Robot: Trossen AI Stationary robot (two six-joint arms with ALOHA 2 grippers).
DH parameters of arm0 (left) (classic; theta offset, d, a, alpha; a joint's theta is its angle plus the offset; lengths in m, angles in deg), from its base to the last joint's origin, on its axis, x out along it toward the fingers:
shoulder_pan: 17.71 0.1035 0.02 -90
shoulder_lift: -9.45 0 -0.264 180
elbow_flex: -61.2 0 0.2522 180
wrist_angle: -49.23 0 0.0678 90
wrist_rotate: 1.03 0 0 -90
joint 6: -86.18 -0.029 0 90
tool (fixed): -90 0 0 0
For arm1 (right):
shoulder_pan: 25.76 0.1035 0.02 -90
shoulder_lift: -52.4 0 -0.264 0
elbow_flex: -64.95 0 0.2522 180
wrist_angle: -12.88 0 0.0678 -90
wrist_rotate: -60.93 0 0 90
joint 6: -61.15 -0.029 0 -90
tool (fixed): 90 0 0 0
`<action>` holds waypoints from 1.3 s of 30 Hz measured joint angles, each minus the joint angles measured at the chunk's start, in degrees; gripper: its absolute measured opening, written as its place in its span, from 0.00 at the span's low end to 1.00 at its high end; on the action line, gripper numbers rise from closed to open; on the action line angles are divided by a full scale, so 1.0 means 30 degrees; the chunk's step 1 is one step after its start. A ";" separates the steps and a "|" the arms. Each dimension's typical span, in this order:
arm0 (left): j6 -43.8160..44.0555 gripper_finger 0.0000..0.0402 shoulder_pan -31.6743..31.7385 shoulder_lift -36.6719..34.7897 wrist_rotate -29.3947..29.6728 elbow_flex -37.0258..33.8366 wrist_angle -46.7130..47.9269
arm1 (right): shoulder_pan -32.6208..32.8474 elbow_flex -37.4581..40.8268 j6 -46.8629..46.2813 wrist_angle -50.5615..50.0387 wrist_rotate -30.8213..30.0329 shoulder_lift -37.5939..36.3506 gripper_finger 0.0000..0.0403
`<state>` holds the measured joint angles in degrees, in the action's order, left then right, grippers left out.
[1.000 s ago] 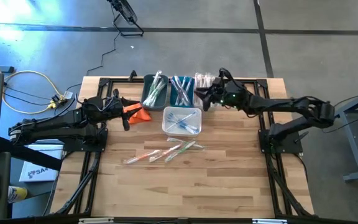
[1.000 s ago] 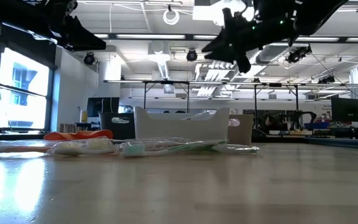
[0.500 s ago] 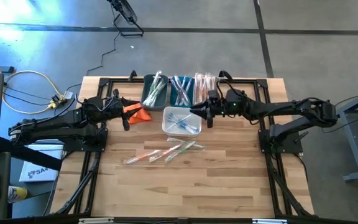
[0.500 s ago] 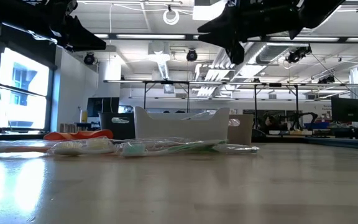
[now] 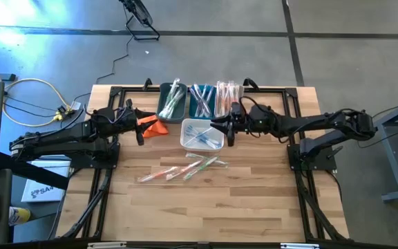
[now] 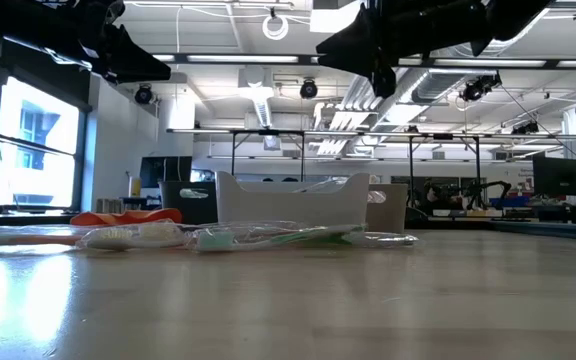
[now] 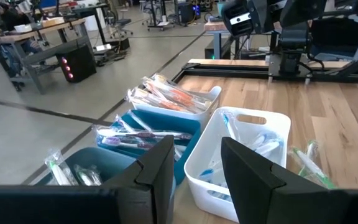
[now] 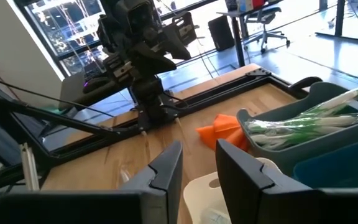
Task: Pick & Place Toothbrushes
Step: Put the green toothbrush into the dark blue bin
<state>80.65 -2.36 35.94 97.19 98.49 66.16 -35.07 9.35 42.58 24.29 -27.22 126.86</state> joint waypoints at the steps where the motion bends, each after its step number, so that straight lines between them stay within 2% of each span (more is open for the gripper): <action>1: -0.0028 0.32 0.0005 0.0001 -0.0007 0.0000 -0.0001 | 0.0073 0.0000 0.0168 -0.0011 -0.0136 0.0000 0.22; 9: 0.1370 0.32 0.0000 -0.0002 -0.0051 0.0000 -0.0011 | 0.0864 0.0000 0.1343 -0.1125 -0.2203 0.0000 0.22; 15: 0.2798 0.32 0.0007 0.0003 -0.0051 0.0000 -0.0018 | 0.2128 0.0000 0.3234 -0.1632 -0.5010 0.0007 0.22; 20: 0.2799 0.32 0.0000 0.0000 -0.0051 0.0000 -0.0018 | 0.3390 -0.0092 0.3119 -0.1827 -0.7718 0.0007 0.22; 23: 0.2799 0.32 0.0007 0.0000 -0.0051 0.0000 -0.0018 | 0.4277 -0.0986 0.2850 -0.3123 -0.9434 0.0007 0.22; 27: 0.2799 0.32 0.0000 0.0003 -0.0051 0.0000 -0.0025 | 0.5309 -0.3100 0.2836 -0.6449 -1.1434 0.0007 0.22; 34: 0.2799 0.32 0.0006 0.0002 -0.0050 0.0000 -0.0026 | 0.6254 -0.6203 0.2051 -1.1104 -1.2217 0.0007 0.22; 39: 0.2799 0.32 0.0000 0.0000 -0.0044 0.0000 -0.0029 | 0.6660 -0.7165 0.1094 -1.3159 -1.2228 0.0000 0.22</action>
<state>89.05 -2.36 35.94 97.06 98.49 66.07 -15.09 -12.15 45.86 -15.19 -63.91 126.86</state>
